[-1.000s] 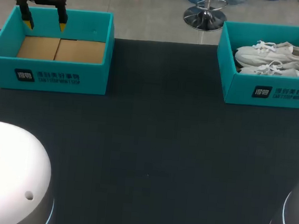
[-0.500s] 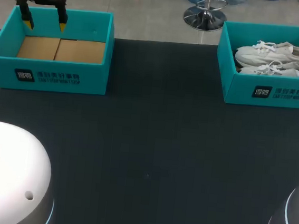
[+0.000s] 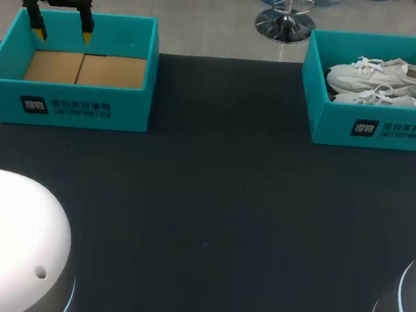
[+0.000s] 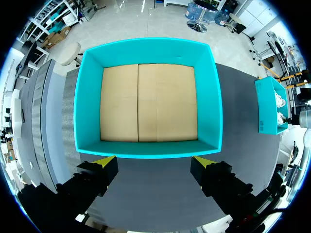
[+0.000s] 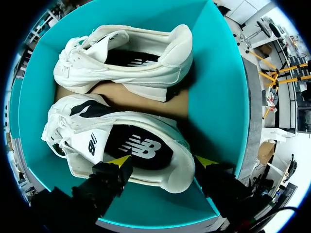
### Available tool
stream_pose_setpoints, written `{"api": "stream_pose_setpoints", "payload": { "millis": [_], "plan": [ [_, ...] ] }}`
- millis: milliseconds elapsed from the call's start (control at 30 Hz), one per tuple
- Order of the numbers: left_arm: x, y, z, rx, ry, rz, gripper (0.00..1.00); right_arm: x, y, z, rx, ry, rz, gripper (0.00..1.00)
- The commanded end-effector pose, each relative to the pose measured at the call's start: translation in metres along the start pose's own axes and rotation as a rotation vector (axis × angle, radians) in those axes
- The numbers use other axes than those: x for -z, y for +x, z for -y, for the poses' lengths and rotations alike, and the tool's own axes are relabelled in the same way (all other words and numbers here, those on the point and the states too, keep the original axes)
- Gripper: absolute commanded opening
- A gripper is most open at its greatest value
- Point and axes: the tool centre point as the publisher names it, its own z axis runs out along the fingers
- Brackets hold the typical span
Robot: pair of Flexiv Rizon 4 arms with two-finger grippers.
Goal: Take the shoe out of the shoebox, open the shoe tongue, remove and reinsert the insole, then place the shoe into the shoebox
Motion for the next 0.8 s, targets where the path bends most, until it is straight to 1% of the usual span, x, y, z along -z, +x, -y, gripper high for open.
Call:
{"api": "stream_pose_setpoints", "payload": {
  "millis": [33,333,567,700,800],
  "plan": [
    [0.000,0.000,0.000,0.000,0.000,0.001,1.00,-0.003,-0.001,0.002,-0.012,-0.010,-0.009,0.00],
    [0.000,0.000,0.000,0.000,0.000,0.001,1.00,-0.004,-0.006,0.003,-0.033,-0.018,0.014,0.00],
    [0.000,0.000,0.000,0.000,0.000,0.001,1.00,0.000,-0.011,0.005,-0.047,-0.018,0.033,0.00],
    [0.000,0.000,0.000,0.000,0.000,0.001,1.00,0.011,-0.015,0.006,-0.062,-0.030,0.045,0.00],
    [0.000,0.000,0.000,0.000,0.000,0.001,1.00,0.027,-0.018,0.007,-0.076,-0.059,0.057,0.00]
  ]
}}
